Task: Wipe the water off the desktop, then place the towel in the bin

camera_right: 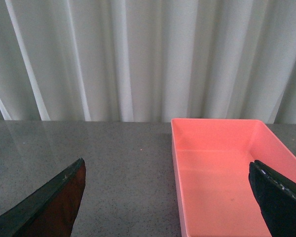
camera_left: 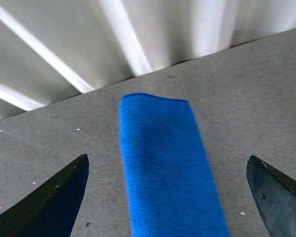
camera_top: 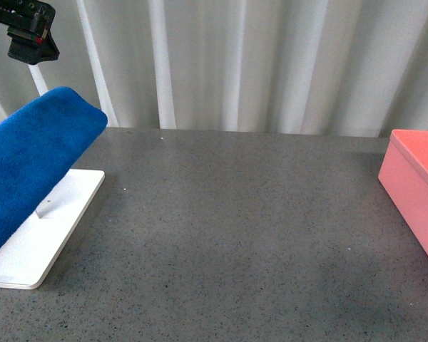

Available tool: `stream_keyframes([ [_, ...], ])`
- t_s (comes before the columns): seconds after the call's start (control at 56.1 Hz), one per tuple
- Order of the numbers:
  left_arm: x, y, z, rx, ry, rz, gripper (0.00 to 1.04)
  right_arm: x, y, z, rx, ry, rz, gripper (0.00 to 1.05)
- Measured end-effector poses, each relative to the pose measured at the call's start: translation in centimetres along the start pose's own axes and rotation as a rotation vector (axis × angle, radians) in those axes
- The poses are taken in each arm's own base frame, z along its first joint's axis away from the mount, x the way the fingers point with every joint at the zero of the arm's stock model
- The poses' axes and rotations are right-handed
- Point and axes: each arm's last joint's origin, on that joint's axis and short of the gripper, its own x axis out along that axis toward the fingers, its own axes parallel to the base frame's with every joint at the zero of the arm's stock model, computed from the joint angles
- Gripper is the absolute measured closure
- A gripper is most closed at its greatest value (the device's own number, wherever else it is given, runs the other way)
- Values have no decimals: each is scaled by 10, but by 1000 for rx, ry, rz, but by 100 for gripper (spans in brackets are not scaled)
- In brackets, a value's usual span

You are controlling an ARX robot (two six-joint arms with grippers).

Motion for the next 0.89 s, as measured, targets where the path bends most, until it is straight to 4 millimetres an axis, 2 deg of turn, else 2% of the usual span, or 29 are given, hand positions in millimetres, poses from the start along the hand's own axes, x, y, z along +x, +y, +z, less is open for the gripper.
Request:
stream_keyframes([
  [0.143,22,12,-1,42,54,71,7,0,0,0,0,0,0,7],
  [0.285,37,10,-11,23,153,44,7,0,0,0,0,0,0,7],
  [0.535,41,4,-16,-30,188,9,7,0,0,0,0,0,0,7],
  [0.892,60,-11,-31,-61,249,1,7,0,0,0,0,0,0,7],
])
